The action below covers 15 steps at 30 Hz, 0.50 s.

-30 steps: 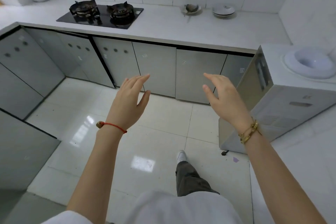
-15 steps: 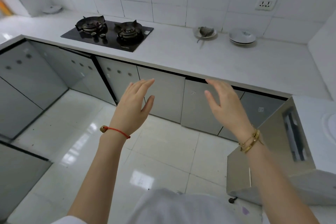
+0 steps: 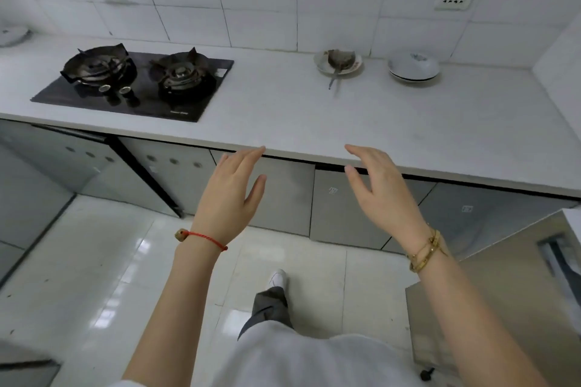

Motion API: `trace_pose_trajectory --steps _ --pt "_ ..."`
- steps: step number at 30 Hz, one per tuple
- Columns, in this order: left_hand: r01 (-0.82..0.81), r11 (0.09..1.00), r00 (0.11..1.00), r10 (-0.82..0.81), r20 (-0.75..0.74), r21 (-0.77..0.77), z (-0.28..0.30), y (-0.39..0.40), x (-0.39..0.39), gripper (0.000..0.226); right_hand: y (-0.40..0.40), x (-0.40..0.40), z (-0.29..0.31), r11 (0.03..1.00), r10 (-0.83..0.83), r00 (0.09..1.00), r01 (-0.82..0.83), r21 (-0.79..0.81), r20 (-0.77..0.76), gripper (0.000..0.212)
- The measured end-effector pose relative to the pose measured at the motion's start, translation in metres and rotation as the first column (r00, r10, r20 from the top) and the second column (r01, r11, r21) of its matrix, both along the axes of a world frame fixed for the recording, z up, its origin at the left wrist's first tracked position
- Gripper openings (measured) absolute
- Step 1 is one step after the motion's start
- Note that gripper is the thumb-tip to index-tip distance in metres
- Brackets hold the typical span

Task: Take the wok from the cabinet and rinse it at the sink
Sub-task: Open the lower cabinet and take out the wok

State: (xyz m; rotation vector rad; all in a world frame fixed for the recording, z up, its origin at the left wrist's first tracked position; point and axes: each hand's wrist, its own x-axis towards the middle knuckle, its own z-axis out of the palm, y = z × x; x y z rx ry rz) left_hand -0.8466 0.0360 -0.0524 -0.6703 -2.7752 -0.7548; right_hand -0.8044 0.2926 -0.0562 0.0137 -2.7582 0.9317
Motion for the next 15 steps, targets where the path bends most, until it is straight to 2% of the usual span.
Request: trace_pose_trajectory --steps 9,15 --pt "0.223 0.974 0.975 -0.222 0.033 -0.034 0.001 -0.011 -0.172 0.044 -0.037 -0.125 -0.002 0.980 -0.191 0.981 0.192 -0.059 0.016 0.041" --pt "0.359 0.931 0.933 -0.356 0.062 -0.064 -0.007 -0.006 -0.241 0.044 -0.047 -0.163 -0.008 0.948 -0.312 0.949 0.314 -0.053 0.032 0.040"
